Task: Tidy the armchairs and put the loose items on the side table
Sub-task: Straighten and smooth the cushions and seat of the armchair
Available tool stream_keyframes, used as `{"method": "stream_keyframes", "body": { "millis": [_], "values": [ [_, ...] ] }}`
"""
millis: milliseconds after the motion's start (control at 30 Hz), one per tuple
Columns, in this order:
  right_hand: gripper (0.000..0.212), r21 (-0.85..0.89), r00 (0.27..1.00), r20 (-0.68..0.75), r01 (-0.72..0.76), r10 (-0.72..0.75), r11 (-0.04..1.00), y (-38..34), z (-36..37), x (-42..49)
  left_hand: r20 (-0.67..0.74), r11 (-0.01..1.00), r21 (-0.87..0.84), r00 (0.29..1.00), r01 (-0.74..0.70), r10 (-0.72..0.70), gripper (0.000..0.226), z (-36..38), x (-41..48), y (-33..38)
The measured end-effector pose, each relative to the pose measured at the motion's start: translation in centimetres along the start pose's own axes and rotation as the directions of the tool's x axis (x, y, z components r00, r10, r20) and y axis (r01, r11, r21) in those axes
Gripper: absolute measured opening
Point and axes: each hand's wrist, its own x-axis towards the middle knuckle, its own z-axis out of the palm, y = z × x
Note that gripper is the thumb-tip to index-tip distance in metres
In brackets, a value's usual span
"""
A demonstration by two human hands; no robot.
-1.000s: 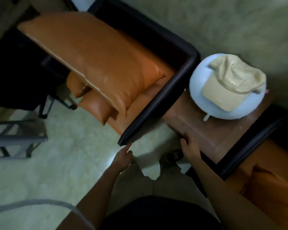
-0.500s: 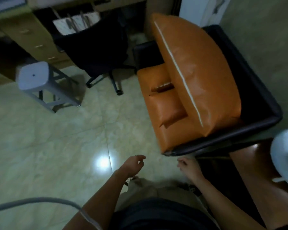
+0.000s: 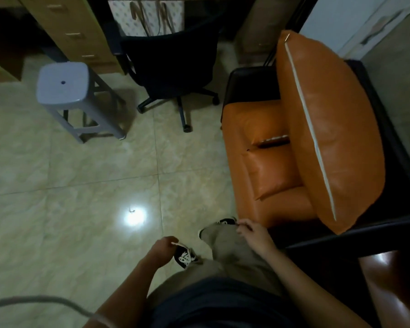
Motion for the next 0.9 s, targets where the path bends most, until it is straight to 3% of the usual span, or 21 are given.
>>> {"method": "stream_keyframes", "body": {
  "millis": [133,300,467,633,767,900],
  "values": [
    [0.018,0.01,0.998,0.06,-0.013,0.012,1.0,-3.2,-0.9,5.1,0.075,1.0,0.008,0.997,-0.002,0.001,0.035,-3.2,2.2,1.0],
    [0.014,0.009,0.991,0.121,0.048,-0.049,0.999,-8.4,-5.0,13.4,-0.099,0.995,-0.07,0.993,0.065,-0.072,0.035,-11.4,6.6,6.3],
    [0.014,0.093,0.993,0.066,0.092,-0.099,0.991,-13.1,-10.4,19.0,-0.178,0.991,-0.124,0.984,-0.041,0.019,0.035,-18.6,11.1,15.6],
    [0.018,0.06,1.0,-0.013,0.004,-0.003,0.998,-13.0,-15.1,21.0,-0.059,0.981,0.057,0.981,-0.183,0.187,0.036,-21.9,14.0,24.6],
    [0.011,0.017,0.985,-0.166,0.041,-0.037,0.999,-13.8,-18.0,21.4,0.047,0.928,0.219,0.953,-0.303,0.3,0.037,-25.0,16.5,30.3],
    [0.022,0.152,0.978,-0.183,-0.069,0.097,0.986,-14.8,-19.2,21.7,0.177,0.83,0.368,0.908,-0.419,0.38,0.031,-27.5,20.4,34.9]
  ]
}}
